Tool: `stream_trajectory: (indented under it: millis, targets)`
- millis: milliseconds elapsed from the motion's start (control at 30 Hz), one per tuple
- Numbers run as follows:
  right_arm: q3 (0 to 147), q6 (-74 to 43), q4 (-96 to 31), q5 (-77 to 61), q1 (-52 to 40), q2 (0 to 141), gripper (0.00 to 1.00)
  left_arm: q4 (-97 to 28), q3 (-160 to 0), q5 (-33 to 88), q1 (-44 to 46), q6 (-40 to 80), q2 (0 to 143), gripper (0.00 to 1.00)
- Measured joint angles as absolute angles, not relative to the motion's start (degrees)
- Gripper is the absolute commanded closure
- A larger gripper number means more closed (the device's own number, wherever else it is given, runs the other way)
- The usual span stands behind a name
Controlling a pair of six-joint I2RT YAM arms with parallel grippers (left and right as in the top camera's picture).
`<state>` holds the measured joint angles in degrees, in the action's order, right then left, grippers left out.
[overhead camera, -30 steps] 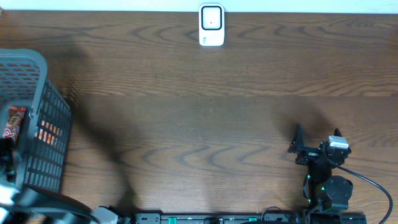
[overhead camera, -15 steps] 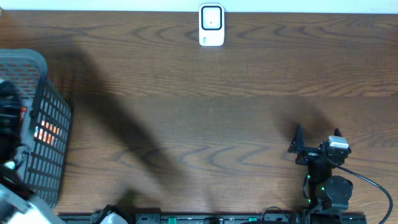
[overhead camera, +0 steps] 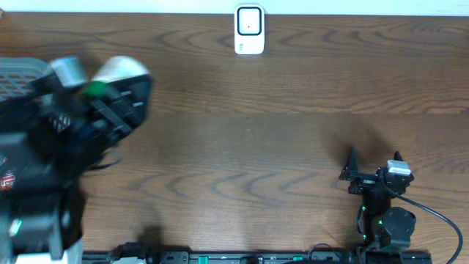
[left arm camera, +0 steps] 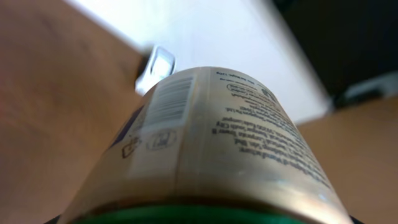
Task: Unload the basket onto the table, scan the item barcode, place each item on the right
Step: 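Carry the jar toward the scanner and set it on the table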
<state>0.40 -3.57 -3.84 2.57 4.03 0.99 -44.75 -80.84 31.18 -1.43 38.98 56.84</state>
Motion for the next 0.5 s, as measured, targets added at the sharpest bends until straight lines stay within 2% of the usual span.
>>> stream_trajectory:
  millis: [267, 500]
  targets:
    - [0.4, -3.6, -3.8, 2.6, 4.0, 1.0, 0.01, -43.9, -78.8, 13.3, 22.1, 38.9, 78.4, 0.41]
    - [0.4, -3.6, -3.8, 2.6, 4.0, 1.0, 0.01, -39.9, -78.7, 6.8, 31.2, 39.3, 98.0, 0.41]
